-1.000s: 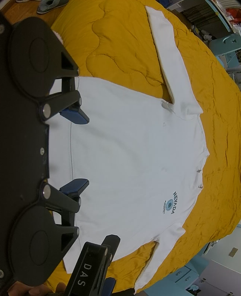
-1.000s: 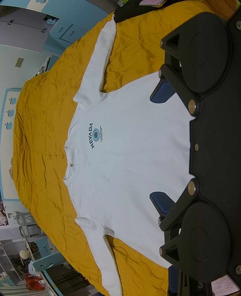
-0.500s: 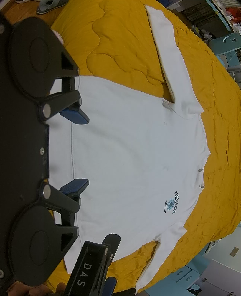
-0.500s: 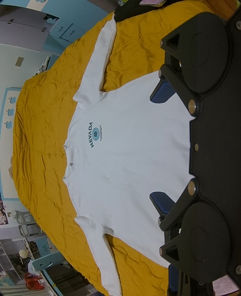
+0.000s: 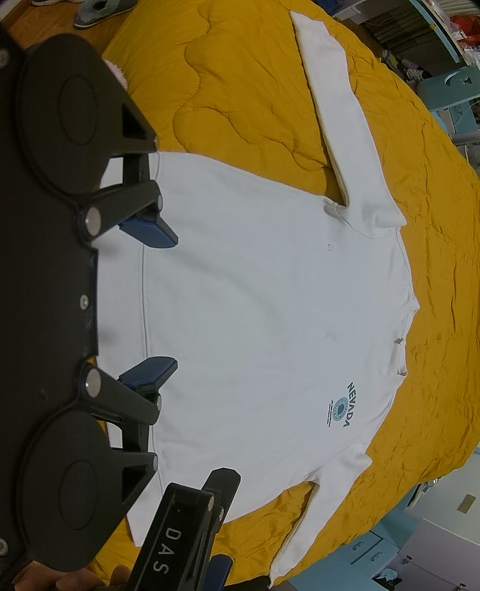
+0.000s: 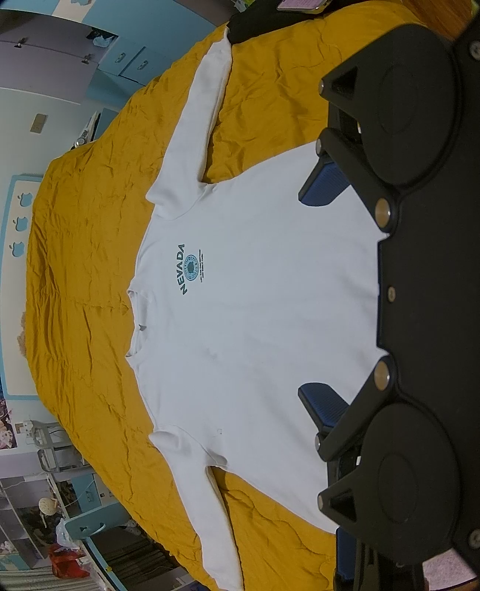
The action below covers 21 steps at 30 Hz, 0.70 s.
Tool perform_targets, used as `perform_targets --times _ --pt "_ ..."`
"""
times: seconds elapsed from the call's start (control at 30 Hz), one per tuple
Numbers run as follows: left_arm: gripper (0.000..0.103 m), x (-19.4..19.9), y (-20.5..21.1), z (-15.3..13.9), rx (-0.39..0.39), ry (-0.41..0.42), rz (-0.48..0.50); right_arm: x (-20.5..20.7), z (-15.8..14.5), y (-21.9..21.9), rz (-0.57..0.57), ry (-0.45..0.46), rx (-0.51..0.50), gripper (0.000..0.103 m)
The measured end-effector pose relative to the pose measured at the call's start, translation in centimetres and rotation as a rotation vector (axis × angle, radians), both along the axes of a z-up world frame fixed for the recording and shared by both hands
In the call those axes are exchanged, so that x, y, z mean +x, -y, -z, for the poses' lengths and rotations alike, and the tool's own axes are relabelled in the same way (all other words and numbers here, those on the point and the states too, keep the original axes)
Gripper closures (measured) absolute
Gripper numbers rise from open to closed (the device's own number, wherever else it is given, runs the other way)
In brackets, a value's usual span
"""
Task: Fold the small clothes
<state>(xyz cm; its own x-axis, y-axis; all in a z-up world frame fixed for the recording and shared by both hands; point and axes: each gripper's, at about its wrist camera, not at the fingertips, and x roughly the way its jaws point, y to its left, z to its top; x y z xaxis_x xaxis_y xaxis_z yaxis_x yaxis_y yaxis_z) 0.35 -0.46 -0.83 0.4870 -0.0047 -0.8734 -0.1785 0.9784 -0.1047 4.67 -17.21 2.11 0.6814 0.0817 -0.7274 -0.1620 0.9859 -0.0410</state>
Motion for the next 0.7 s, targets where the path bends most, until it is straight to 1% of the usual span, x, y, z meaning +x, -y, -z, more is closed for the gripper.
perform_targets --times 0.53,0.7 --pt "0.034 0.5 -0.7 0.8 -0.023 -0.013 -0.009 0.4 0.3 -0.9 -0.007 -0.017 -0.023 0.0" --pt "0.034 0.6 -2.0 1.5 -0.063 -0.018 -0.02 1.0 1.0 -2.2 -0.03 -0.028 -0.051 0.0"
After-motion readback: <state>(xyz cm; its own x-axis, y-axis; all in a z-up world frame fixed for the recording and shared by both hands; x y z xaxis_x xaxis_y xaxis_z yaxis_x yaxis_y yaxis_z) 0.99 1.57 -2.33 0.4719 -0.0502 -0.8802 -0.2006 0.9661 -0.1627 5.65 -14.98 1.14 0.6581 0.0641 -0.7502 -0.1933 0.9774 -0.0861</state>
